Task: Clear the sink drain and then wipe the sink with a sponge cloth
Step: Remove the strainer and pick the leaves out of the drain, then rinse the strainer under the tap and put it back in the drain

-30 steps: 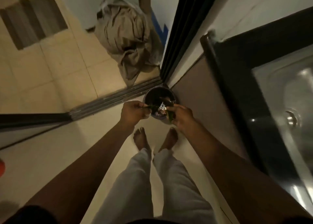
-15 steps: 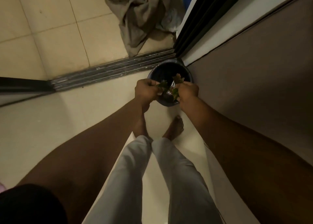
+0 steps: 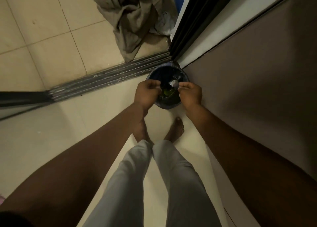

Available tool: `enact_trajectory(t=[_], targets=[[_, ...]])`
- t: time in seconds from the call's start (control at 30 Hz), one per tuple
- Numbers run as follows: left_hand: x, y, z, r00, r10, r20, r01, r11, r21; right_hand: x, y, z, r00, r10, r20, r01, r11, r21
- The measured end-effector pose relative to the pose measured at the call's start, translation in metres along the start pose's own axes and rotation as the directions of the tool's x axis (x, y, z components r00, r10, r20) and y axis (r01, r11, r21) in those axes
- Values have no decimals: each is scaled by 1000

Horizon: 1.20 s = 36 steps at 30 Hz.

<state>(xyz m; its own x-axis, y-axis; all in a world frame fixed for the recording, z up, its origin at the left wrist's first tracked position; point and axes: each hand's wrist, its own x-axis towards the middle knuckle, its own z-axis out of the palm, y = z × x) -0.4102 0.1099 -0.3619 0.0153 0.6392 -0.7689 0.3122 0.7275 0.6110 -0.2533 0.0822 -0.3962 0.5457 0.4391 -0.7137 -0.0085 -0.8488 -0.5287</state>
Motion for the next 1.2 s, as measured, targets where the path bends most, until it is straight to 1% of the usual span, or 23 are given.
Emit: enact_trajectory(t=[0.1,0.2,0.33,0.5,0.67,0.77,0.87,0.97,1.07,1.2], targets=[[-37,26,-7,999,45,9,-45,999,-11,-39,-15,-19,999,-42,3,41,998,48],[-82,52,-17,992,124,28,-124,992,7,-85,-34,-41,992,-129,-2,129,989,66],[-146,93,-32,979,199,51,-202,978,48,-160,-63,-77,958,-286,-34,288,955,69],[-219,142,-49,948,304,92,-309,950,51,-251,-102,-126,919,-384,-85,392,911,125],[-274,180,-60,888,423,183,-443,892,90,-320,-133,-170,895,-414,-167,443,873,207],[-300,197,-59,848,467,252,-506,855,116,-346,-139,-194,879,-412,-241,466,849,248],[-322,212,-52,818,496,290,-546,829,124,-363,-137,-215,865,-399,-303,482,828,288],[-341,224,-38,790,508,343,-570,814,108,-376,-129,-236,843,-392,-368,513,792,331],[-359,234,-14,742,528,413,-611,786,93,-388,-119,-261,809,-378,-450,547,764,342],[-384,246,22,670,549,499,-659,749,61,-396,-104,-293,799,-304,-519,546,726,417]])
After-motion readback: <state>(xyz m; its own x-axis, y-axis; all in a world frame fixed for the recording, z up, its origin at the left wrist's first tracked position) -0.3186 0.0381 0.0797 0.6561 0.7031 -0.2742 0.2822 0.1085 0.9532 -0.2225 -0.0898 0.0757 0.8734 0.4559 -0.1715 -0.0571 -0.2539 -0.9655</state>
